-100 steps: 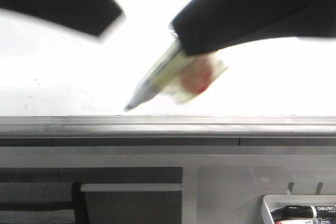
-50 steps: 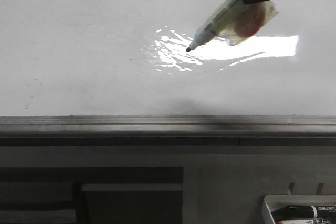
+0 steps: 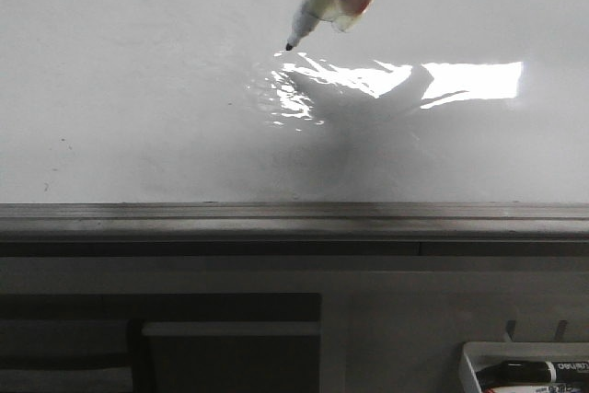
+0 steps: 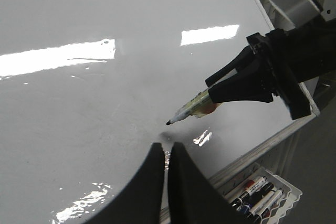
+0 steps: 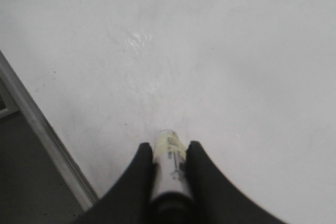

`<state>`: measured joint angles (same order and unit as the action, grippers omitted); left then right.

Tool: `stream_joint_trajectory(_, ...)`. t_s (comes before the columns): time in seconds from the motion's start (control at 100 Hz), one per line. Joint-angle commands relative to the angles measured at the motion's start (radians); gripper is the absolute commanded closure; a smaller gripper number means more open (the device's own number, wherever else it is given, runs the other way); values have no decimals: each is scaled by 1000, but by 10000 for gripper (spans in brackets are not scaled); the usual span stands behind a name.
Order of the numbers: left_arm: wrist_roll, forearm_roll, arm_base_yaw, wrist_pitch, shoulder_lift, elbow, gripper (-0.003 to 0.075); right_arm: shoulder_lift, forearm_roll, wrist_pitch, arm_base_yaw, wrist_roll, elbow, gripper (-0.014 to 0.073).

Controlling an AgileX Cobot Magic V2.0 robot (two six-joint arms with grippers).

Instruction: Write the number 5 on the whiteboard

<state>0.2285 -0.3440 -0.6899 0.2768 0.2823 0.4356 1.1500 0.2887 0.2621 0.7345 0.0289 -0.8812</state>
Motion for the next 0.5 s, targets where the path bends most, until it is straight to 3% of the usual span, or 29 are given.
stream_joint_trajectory(0.0, -12, -29, 2, -78, 10, 28, 741, -12, 24, -71, -11, -6, -43, 635)
stream_joint_trajectory(0.49, -12, -38, 2, -78, 10, 28, 741, 28, 68, -39, -30, 1, -50, 635)
